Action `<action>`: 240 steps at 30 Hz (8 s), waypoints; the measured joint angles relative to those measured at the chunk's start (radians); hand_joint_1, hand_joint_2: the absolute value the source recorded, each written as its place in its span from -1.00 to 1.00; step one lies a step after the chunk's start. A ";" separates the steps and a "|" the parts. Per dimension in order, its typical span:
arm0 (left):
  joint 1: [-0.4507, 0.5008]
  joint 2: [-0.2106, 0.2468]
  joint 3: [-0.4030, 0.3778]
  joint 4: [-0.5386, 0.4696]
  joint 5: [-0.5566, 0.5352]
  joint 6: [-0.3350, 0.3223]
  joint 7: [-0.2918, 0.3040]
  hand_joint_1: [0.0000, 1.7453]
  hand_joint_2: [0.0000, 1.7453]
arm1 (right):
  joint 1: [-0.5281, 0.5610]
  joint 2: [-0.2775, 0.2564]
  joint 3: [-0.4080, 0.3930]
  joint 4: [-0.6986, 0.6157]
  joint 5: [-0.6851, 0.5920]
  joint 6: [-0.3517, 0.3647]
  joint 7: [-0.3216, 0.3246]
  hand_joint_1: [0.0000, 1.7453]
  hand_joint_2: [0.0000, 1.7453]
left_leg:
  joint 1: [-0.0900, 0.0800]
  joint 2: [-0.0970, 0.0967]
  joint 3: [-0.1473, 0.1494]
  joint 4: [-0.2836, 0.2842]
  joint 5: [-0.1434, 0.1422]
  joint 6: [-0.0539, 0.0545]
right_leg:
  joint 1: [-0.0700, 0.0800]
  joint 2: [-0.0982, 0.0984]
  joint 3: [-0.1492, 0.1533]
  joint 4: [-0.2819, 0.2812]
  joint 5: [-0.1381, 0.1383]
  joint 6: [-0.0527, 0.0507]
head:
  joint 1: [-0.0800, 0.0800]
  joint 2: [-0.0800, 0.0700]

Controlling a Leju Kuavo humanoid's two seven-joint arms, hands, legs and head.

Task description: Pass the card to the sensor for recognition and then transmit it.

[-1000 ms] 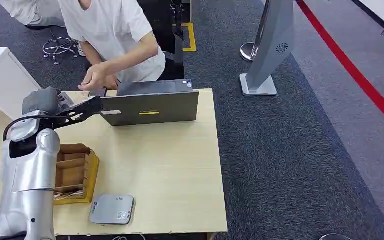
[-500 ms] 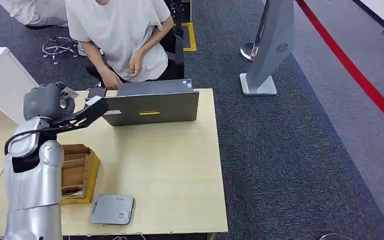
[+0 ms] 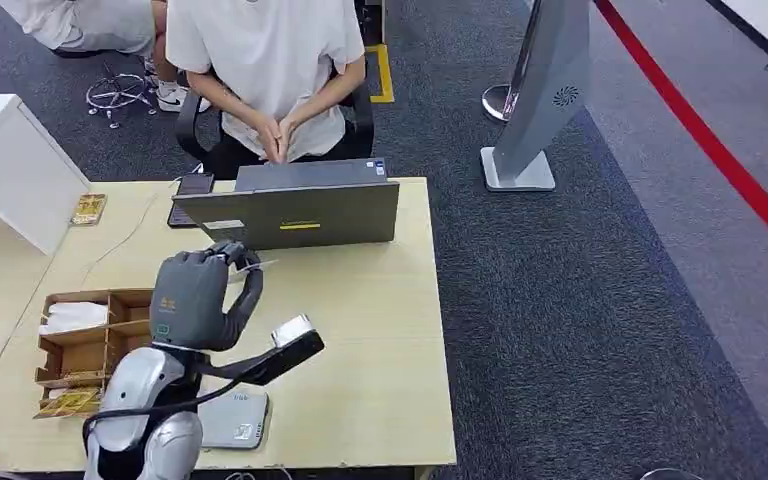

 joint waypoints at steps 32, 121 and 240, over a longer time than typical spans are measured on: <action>0.123 0.009 0.024 0.088 -0.188 -0.196 0.191 1.00 1.00 | 0.000 0.001 0.021 -0.006 -0.043 -0.030 0.035 -1.00 1.00 | 0.000 0.000 0.000 0.000 0.000 0.000 | 0.000 0.000 0.000 0.000 0.000 0.000 | 0.000 0.000; -0.519 0.232 0.061 0.279 -0.188 0.160 0.352 1.00 1.00 | 0.063 -0.019 0.334 -0.036 -0.039 0.039 0.092 -1.00 1.00 | 0.000 0.000 -0.003 -0.001 0.005 -0.001 | 0.000 0.001 -0.005 0.001 0.003 -0.002 | -0.001 0.000; 0.369 -0.010 0.450 -0.200 -0.188 -0.054 0.222 -1.00 1.00 | 0.419 0.005 0.917 -0.534 -0.575 -0.011 0.464 -1.00 1.00 | 0.000 -0.001 -0.004 -0.004 0.002 -0.002 | 0.000 -0.002 -0.006 0.000 -0.001 -0.002 | -0.003 0.000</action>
